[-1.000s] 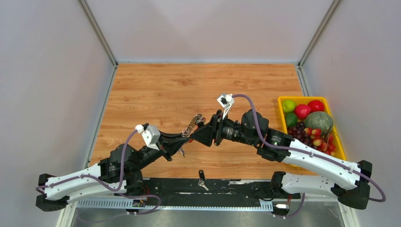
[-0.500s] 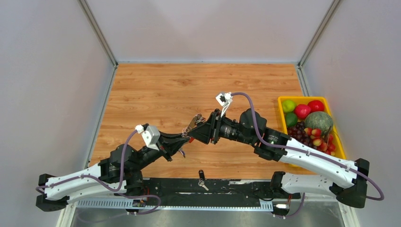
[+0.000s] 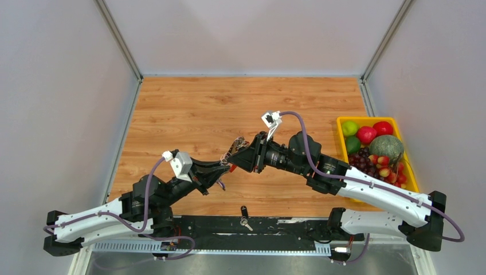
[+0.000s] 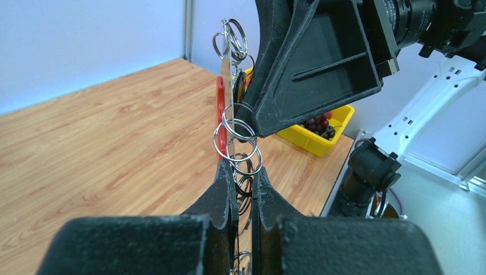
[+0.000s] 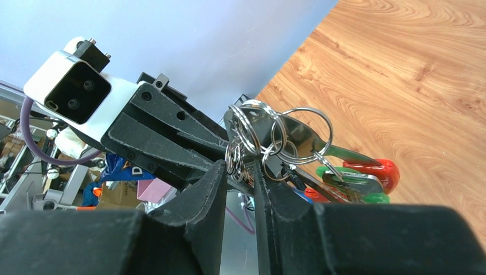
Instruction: Put the keys on the keyring
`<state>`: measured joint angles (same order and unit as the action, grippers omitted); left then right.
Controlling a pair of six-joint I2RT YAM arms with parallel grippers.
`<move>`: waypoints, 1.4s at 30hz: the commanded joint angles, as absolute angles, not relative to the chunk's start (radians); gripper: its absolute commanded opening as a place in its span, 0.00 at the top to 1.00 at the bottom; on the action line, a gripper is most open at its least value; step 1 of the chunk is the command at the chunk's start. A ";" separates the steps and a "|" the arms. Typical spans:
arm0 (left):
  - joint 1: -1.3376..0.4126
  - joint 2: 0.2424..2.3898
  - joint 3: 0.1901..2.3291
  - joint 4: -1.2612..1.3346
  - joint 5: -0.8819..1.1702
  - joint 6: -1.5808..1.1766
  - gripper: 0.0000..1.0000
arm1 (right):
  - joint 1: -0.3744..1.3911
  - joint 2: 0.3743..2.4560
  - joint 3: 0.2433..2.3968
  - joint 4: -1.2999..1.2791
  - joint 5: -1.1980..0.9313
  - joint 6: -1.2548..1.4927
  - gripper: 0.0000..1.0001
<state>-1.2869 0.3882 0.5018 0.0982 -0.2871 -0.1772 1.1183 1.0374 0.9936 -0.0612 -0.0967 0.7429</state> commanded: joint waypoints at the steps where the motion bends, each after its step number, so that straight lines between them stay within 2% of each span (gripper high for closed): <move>1: -1.283 0.388 0.506 0.160 -0.264 -0.193 1.00 | 1.121 1.024 0.999 -0.009 -0.068 0.744 0.74; 7: -1.283 0.387 0.494 0.164 -0.257 -0.197 1.00 | 1.122 1.018 0.998 0.026 -0.060 0.738 0.79; 15: -1.285 0.414 0.478 0.178 -0.271 -0.195 1.00 | 1.122 1.007 0.991 0.035 -0.068 0.725 0.99; 30: -1.284 0.444 0.475 0.183 -0.333 -0.159 1.00 | 1.121 0.929 0.913 0.030 -0.060 0.725 1.00; 33: -1.283 0.450 0.472 0.188 -0.334 -0.141 1.00 | 1.121 0.931 0.897 0.010 -0.061 0.734 0.94; 38: -1.283 0.443 0.481 0.163 -0.328 -0.148 1.00 | 1.121 0.911 0.902 -0.084 -0.042 0.702 0.68; 42: -1.283 0.446 0.516 0.090 -0.326 -0.187 1.00 | 1.121 0.893 0.992 -0.242 -0.020 0.596 0.58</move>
